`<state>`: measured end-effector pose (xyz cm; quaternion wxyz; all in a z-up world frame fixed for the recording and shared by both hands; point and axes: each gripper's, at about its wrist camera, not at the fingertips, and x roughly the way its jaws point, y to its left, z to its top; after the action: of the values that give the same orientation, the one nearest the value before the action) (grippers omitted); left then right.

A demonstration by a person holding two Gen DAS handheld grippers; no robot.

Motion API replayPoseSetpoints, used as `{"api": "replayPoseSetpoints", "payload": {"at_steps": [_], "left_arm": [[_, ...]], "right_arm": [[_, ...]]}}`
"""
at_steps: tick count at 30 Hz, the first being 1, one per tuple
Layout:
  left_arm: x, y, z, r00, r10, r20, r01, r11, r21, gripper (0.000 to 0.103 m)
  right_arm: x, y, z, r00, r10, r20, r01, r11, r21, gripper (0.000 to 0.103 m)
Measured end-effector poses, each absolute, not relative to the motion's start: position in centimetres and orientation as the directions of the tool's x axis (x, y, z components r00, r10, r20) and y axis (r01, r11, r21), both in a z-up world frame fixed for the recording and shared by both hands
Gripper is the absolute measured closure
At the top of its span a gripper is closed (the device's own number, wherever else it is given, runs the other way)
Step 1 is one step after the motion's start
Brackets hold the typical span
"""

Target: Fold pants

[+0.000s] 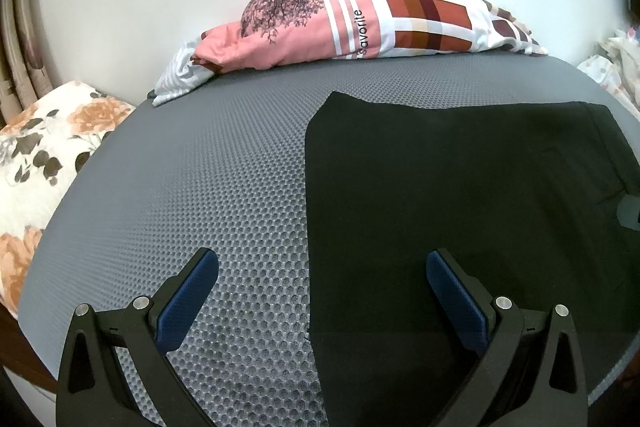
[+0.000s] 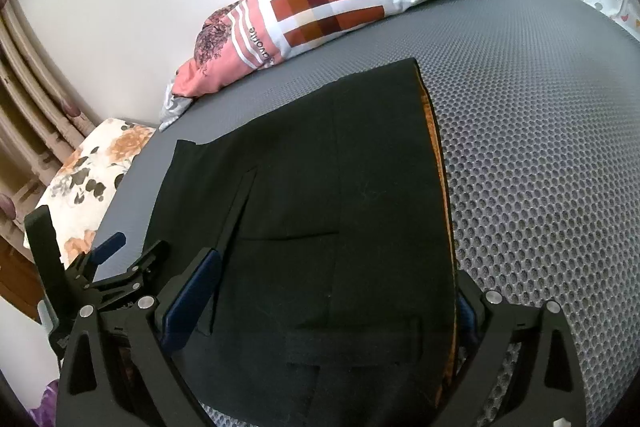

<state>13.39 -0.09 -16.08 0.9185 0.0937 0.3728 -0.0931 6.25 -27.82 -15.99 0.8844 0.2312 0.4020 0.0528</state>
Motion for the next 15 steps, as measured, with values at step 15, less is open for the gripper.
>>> {"api": "replayPoseSetpoints", "payload": {"at_steps": [15], "left_arm": [[13.16,-0.29,-16.22,0.709,-0.095,-0.698,0.240,0.964,0.113,0.000]], "right_arm": [[5.78,-28.21,-15.82,0.671,0.295,-0.681,0.085,0.881,0.466,0.006]]}}
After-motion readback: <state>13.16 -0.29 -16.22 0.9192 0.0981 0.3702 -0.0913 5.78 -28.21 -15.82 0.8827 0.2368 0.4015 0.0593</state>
